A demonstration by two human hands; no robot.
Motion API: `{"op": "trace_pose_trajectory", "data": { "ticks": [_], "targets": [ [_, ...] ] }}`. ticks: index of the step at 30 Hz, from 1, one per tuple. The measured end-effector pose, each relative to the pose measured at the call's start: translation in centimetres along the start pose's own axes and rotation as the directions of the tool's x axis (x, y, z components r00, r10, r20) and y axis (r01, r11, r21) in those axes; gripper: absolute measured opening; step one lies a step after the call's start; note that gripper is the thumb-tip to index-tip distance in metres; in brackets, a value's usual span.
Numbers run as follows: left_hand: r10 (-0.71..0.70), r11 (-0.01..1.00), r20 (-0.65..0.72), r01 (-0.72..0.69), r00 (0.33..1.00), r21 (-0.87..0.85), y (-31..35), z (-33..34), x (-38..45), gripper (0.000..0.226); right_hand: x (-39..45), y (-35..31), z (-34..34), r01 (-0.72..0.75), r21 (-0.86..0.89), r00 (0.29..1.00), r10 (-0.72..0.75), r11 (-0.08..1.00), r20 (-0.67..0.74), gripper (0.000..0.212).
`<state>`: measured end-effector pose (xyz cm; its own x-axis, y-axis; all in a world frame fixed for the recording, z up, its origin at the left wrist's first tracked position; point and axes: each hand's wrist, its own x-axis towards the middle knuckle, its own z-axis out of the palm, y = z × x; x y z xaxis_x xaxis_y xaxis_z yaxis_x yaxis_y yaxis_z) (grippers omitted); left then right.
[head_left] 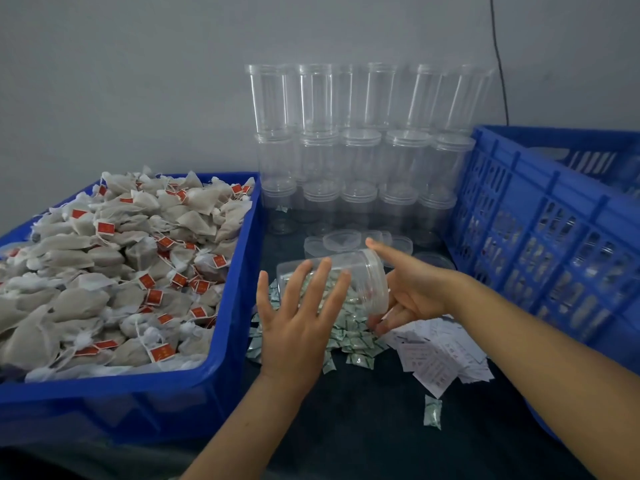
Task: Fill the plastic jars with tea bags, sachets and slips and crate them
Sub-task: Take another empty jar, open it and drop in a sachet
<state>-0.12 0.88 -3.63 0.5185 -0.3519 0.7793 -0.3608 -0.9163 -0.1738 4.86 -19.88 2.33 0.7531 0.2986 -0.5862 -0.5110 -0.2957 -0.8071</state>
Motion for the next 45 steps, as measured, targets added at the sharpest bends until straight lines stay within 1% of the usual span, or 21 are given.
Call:
{"op": "trace_pose_trajectory", "data": {
  "ticks": [2, 4, 6, 8, 9, 10, 11, 13, 15, 17, 20, 22, 25, 29, 32, 34, 38, 40, 41, 43, 45],
  "targets": [
    [-0.005, 1.000, 0.007, 0.005, 1.000, 0.001, 0.2, 0.1, -0.1, 0.088, 0.0, 0.2, 0.0, 0.036, 0.052, 0.999, -0.036, 0.998, 0.015, 0.100],
    [-0.021, 0.999, 0.025, 0.022, 0.999, -0.043, 0.1, 0.2, -0.2, 0.083, -0.3, 0.3, -0.1, 0.081, 0.017, 0.996, -0.081, 0.997, 0.024, 0.082],
    [-0.043, 0.989, 0.081, 0.054, 0.996, -0.137, 0.0, 0.2, -0.2, 0.082, -0.7, 0.3, -0.3, 0.151, -0.071, 0.989, -0.150, 0.986, 0.011, 0.059],
    [-0.068, 0.957, 0.198, 0.121, 0.978, -0.265, -0.3, 0.3, -0.3, 0.087, -1.1, 0.1, -0.4, 0.231, -0.213, 0.972, -0.234, 0.949, 0.011, 0.037],
    [-0.081, 0.923, 0.270, 0.175, 0.959, -0.343, -0.4, 0.4, -0.3, 0.087, -1.2, 0.0, -0.5, 0.271, -0.289, 0.961, -0.277, 0.918, 0.020, 0.044],
    [-0.096, 0.866, 0.348, 0.251, 0.932, -0.433, -0.5, 0.5, -0.3, 0.088, -1.4, -0.1, -0.6, 0.305, -0.360, 0.949, -0.312, 0.882, 0.039, 0.056],
    [-0.109, 0.772, 0.437, 0.353, 0.893, -0.528, -0.7, 0.7, -0.3, 0.088, -1.6, -0.3, -0.7, 0.333, -0.418, 0.938, -0.341, 0.845, 0.058, 0.065],
    [-0.141, 0.500, 0.574, 0.558, 0.807, -0.662, -1.1, 1.2, -0.4, 0.091, -2.0, -0.8, -1.3, 0.395, -0.443, 0.913, -0.397, 0.805, 0.092, 0.072],
    [-0.184, 0.269, 0.633, 0.658, 0.752, -0.703, -1.6, 1.7, -0.5, 0.092, -2.1, -1.2, -2.2, 0.468, -0.368, 0.878, -0.468, 0.803, 0.096, 0.072],
    [-0.217, 0.162, 0.644, 0.677, 0.734, -0.718, -1.8, 2.0, -0.6, 0.092, -1.4, -1.5, -3.1, 0.536, -0.272, 0.830, -0.558, 0.799, -0.004, 0.068],
    [-0.263, 0.081, 0.643, 0.680, 0.719, -0.728, -1.3, 2.2, -0.8, 0.093, 1.7, -1.7, -3.9, 0.577, -0.243, 0.724, -0.626, 0.779, -0.289, 0.064],
    [-0.285, 0.054, 0.640, 0.679, 0.713, -0.732, -0.9, 2.3, -1.0, 0.093, 4.3, -1.5, -4.0, 0.517, -0.289, 0.660, -0.590, 0.806, -0.465, 0.059],
    [-0.312, 0.040, 0.640, 0.683, 0.702, -0.730, -0.6, 2.9, -1.6, 0.100, 8.1, -0.7, -3.6, 0.334, -0.399, 0.596, -0.520, 0.854, -0.613, 0.064],
    [-0.332, 0.068, 0.628, 0.682, 0.704, -0.728, -0.6, 3.1, -2.1, 0.104, 11.0, -0.1, -2.8, 0.061, -0.516, 0.608, -0.442, 0.854, -0.659, 0.072],
    [-0.349, 0.075, 0.636, 0.697, 0.689, -0.713, -0.8, 3.2, -2.1, 0.105, 11.7, -0.5, -2.6, -0.012, -0.530, 0.621, -0.409, 0.848, -0.669, 0.073],
    [-0.359, 0.085, 0.642, 0.708, 0.678, -0.701, -0.9, 3.1, -1.9, 0.105, 11.8, -0.7, -2.7, -0.025, -0.537, 0.632, -0.403, 0.844, -0.663, 0.083],
    [-0.385, 0.097, 0.656, 0.735, 0.650, -0.671, -0.6, 3.0, -1.7, 0.106, 11.5, -1.1, -2.8, -0.012, -0.553, 0.659, -0.409, 0.833, -0.631, 0.098],
    [-0.388, 0.085, 0.671, 0.750, 0.632, -0.656, -0.4, 2.8, -1.6, 0.106, 10.8, -1.4, -2.6, -0.004, -0.571, 0.644, -0.434, 0.821, -0.630, 0.098],
    [-0.391, 0.077, 0.677, 0.755, 0.623, -0.651, -0.3, 2.7, -1.4, 0.105, 10.1, -1.5, -2.3, 0.043, -0.562, 0.628, -0.460, 0.826, -0.628, 0.094],
    [-0.405, 0.058, 0.688, 0.768, 0.602, -0.638, -0.1, 2.3, -1.1, 0.105, 8.0, -1.3, -1.4, 0.273, -0.450, 0.617, -0.513, 0.851, -0.596, 0.084],
    [-0.417, 0.039, 0.697, 0.777, 0.584, -0.628, 0.1, 1.6, -0.7, 0.108, 5.6, -1.0, 0.5, 0.517, -0.234, 0.658, -0.557, 0.824, -0.507, 0.091]
  ]
}}
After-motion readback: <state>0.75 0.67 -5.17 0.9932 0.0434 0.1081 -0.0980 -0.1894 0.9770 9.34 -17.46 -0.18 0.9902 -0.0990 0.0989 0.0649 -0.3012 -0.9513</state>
